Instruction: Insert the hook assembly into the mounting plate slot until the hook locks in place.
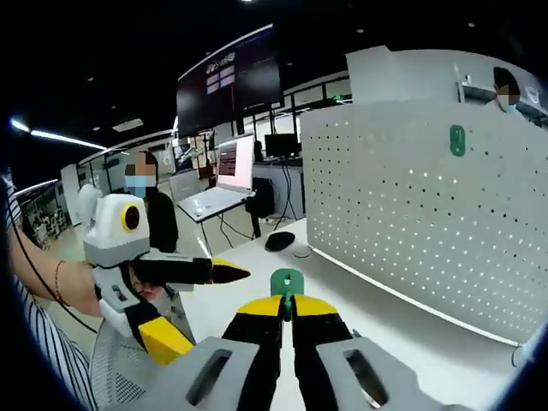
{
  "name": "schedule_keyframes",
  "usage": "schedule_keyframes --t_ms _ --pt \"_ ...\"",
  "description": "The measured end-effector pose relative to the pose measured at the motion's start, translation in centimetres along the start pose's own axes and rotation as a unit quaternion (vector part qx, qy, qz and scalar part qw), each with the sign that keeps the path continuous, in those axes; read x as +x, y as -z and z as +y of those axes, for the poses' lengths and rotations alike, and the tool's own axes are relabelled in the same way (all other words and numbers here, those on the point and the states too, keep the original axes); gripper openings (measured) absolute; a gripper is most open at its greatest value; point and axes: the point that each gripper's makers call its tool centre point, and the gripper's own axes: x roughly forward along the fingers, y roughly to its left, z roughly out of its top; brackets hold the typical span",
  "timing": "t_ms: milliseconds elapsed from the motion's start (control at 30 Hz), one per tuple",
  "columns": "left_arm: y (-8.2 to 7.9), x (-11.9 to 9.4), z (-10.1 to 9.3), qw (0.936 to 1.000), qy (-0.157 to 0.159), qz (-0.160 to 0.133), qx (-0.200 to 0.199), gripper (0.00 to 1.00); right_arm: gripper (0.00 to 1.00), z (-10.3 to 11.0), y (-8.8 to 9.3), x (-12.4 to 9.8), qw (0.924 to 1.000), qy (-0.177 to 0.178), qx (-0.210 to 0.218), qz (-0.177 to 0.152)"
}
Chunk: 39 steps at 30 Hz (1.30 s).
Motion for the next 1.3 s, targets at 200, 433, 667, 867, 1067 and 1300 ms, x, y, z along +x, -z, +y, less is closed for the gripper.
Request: schedule_keyframes --t_ms 200,433,667,867,1067,1300 --pt "1.3 0.0 0.4 0.9999 -0.011 0.001 -0.002 1.00 0.00 -0.7 -0.3 -0.2 0.9993 0.030 -0.004 -0.024" --pt "1.6 -0.2 0.9 0.9995 -0.026 0.008 0.018 1.00 0.00 -2.6 -1.5 -0.9 0.9939 0.088 -0.014 -0.065" --pt "1.9 -0.3 0.9 0.9991 -0.027 0.012 0.031 1.00 0.00 -5.2 -3.5 -1.5 0.9823 0.151 -0.016 -0.109" --pt "2.0 -0.3 1.1 0.9991 -0.029 0.014 0.028 1.00 0.00 -7.4 -4.8 -1.6 0.9729 0.193 -0.018 -0.127" --pt "2.3 -0.3 1.1 0.9990 -0.030 0.018 0.028 1.00 0.00 -9.7 -5.9 -1.4 0.9630 0.227 -0.004 -0.145" --pt "2.2 -0.3 1.4 0.9989 -0.035 0.018 0.027 1.00 0.00 -11.6 -7.6 -1.1 0.9553 0.247 0.007 -0.163"
